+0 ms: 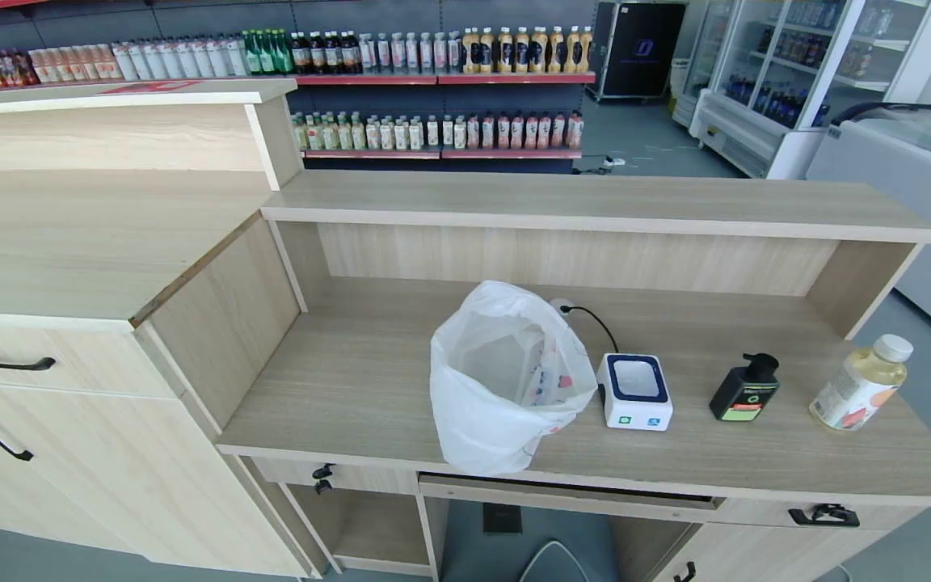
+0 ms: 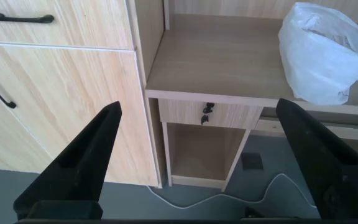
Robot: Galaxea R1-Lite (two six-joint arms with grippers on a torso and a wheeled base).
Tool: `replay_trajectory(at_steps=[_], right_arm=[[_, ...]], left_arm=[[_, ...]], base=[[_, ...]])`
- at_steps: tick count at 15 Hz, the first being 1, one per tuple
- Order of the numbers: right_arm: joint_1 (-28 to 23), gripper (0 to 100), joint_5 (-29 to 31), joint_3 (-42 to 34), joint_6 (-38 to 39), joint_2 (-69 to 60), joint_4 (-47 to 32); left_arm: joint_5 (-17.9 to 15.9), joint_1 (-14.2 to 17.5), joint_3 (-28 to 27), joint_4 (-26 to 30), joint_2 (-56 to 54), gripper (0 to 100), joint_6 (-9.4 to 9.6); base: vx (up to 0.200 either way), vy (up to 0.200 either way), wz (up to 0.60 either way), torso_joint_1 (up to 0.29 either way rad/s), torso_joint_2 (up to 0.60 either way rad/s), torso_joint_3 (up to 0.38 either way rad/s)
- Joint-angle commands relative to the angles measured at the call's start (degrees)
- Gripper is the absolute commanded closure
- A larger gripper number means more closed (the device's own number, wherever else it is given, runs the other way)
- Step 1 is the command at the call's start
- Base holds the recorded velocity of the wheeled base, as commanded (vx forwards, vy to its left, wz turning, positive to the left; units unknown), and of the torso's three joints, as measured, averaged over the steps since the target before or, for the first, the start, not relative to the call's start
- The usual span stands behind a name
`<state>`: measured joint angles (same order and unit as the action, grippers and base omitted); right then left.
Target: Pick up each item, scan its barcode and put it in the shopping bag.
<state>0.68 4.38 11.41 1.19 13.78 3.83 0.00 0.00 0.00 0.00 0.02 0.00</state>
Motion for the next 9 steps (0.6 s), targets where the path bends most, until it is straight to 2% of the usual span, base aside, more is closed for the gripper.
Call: replay_trajectory(at_steps=[1,3,4,5,8,9], right_arm=[[-3.8,100,0.4,17.1,-0.1,35.3,7.4],[-6.5,100,0.0,17.2,-3.7,44.1,14.4],[-7.1,100,-0.3,15.9,-5.3,52.1,22.5],[-8.2,0,-1.7,15.2,-7.5,57.2,28.4],[-14.4,0,-8.6,14.8,-13.1,71.3,37.4],[-14.4,0,-8.6,14.8,-13.1,71.3,37.4]], left_arm=[[0.0,0.0,0.0,0.0,0.0,0,0.0],[0.0,0.0,0.0,0.0,0.0,0,0.0],[0.0,0.0,0.0,0.0,0.0,0,0.0],[0.0,0.0,0.0,0.0,0.0,0,0.0],[0.0,0.0,0.0,0.0,0.0,0,0.0],[0.0,0.0,0.0,0.0,0.0,0,0.0]], base=[[0.0,0.0,0.0,0.0,0.0,0.0],[0.0,0.0,0.0,0.0,0.0,0.0],[0.0,0.0,0.0,0.0,0.0,0.0],[0.0,0.0,0.0,0.0,0.0,0.0],[0.0,0.0,0.0,0.0,0.0,0.0],[0.0,0.0,0.0,0.0,0.0,0.0]])
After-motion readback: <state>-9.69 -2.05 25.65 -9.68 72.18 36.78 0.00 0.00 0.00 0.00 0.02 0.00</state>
